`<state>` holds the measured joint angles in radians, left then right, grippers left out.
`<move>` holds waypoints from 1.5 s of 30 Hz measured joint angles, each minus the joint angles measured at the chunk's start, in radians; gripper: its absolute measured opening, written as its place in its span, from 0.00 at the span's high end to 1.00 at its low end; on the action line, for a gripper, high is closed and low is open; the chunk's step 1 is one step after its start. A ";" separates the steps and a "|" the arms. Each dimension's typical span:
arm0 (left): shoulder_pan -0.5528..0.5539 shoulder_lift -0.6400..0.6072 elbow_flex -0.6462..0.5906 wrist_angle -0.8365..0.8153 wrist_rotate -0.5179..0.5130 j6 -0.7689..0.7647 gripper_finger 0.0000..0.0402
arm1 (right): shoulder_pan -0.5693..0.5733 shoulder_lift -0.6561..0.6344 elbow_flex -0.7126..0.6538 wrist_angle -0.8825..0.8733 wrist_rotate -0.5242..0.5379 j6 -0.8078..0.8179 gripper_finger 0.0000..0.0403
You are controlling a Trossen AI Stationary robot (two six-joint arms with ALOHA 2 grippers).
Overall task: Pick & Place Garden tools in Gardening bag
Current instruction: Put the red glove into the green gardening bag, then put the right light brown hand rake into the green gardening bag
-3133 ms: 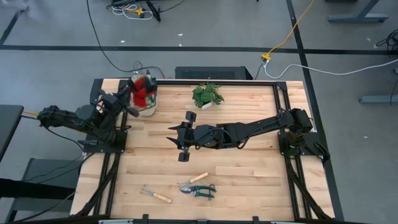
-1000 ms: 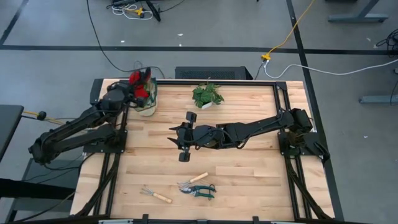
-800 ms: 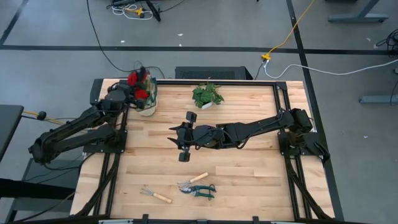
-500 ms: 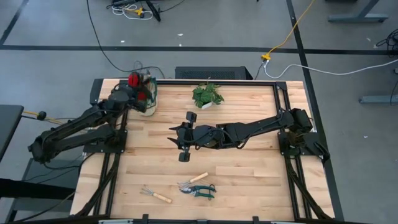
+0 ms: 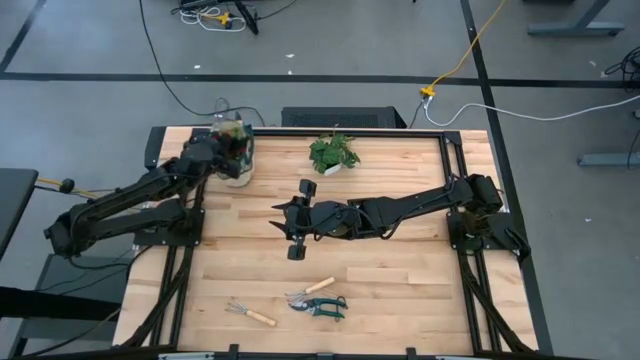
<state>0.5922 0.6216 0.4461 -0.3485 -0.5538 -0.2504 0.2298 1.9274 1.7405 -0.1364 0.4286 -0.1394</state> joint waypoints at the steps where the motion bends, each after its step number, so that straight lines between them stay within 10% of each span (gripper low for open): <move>1: 0.000 0.000 0.000 0.002 -0.016 0.006 0.96 | 0.000 0.000 0.000 -0.002 0.000 0.000 0.60; 25: 0.000 0.000 0.155 -0.121 -0.072 0.083 0.73 | 0.000 0.000 0.000 -0.008 0.000 0.000 0.60; 36: -0.001 0.000 0.155 -0.143 0.187 0.080 0.73 | 0.001 0.000 0.000 -0.157 -0.005 0.090 0.60; 45: -0.001 0.000 0.155 -0.137 0.503 0.090 0.73 | 0.008 0.000 0.000 -0.331 -0.237 0.227 0.60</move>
<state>0.5915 0.6216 0.6014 -0.4850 -0.0507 -0.1602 0.2377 1.9274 1.7405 -0.4673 0.1914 0.0874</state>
